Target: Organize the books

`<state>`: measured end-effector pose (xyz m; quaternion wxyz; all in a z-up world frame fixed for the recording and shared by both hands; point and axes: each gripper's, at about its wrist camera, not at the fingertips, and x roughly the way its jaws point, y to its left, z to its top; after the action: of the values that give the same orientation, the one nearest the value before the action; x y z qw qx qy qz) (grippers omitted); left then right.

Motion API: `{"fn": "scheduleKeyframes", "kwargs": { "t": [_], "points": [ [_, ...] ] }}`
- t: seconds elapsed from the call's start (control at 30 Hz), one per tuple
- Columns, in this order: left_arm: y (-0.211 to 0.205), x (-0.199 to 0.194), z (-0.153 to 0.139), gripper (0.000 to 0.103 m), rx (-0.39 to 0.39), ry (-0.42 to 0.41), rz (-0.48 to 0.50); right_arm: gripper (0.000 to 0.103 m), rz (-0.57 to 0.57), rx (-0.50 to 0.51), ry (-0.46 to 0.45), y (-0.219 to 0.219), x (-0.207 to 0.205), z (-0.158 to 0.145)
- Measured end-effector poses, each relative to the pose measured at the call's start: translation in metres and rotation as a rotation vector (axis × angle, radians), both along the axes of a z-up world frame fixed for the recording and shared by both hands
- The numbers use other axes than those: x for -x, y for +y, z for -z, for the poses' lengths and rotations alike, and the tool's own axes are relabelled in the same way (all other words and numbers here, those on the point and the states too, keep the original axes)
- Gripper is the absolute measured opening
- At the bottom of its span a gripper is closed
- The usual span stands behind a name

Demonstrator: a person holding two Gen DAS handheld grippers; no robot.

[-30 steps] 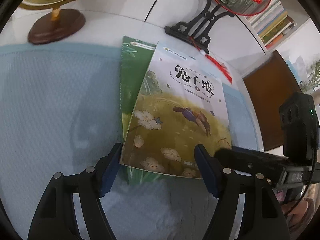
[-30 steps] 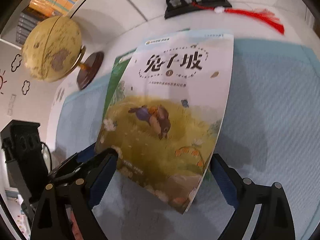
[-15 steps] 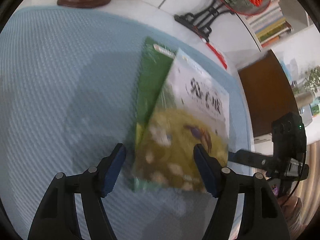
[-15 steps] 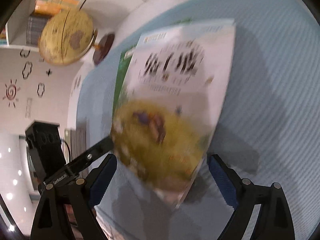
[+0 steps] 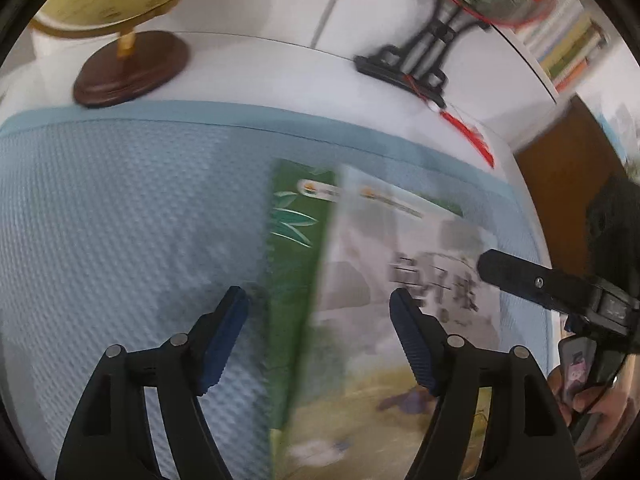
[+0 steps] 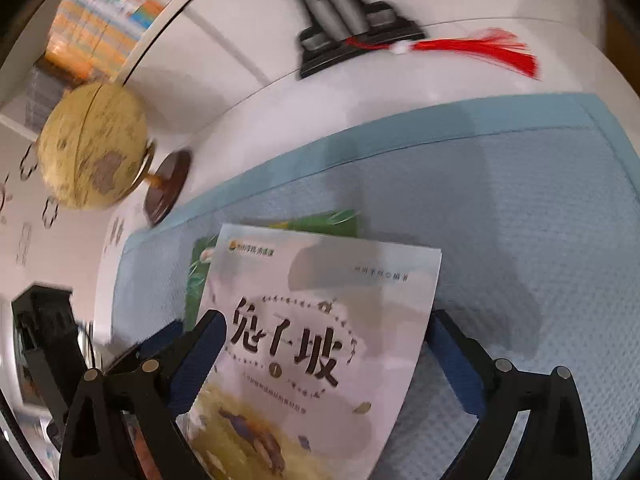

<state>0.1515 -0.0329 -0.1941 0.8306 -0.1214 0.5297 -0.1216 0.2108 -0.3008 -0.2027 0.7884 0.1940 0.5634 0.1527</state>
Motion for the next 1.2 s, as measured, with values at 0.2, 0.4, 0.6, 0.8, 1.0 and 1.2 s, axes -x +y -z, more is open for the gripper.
{"fn": "scheduleKeyframes", "kwargs": {
  "t": [0.2, 0.4, 0.6, 0.8, 1.0, 1.2],
  "points": [
    [-0.006, 0.017, -0.004, 0.074, 0.015, 0.028, 0.060, 0.101, -0.106, -0.040, 0.031, 0.021, 0.015, 0.004],
    [0.016, 0.038, -0.016, 0.074, 0.083, 0.048, 0.017, 0.097, -0.089, -0.184, 0.106, 0.003, 0.042, 0.006],
    [0.034, 0.024, -0.030, 0.074, 0.086, -0.009, 0.006, 0.097, -0.009, -0.221, 0.067, -0.027, 0.043, -0.008],
    [0.050, -0.010, -0.010, 0.074, 0.132, 0.048, -0.014, 0.097, 0.055, -0.127, -0.020, -0.042, 0.021, -0.020],
    [0.033, -0.027, -0.001, 0.074, 0.133, 0.031, -0.057, 0.097, 0.037, -0.084, 0.021, -0.028, -0.008, 0.000],
    [0.018, 0.034, -0.003, 0.074, 0.047, 0.113, 0.007, 0.097, -0.001, -0.080, 0.047, -0.018, 0.056, -0.007]
  ]
}}
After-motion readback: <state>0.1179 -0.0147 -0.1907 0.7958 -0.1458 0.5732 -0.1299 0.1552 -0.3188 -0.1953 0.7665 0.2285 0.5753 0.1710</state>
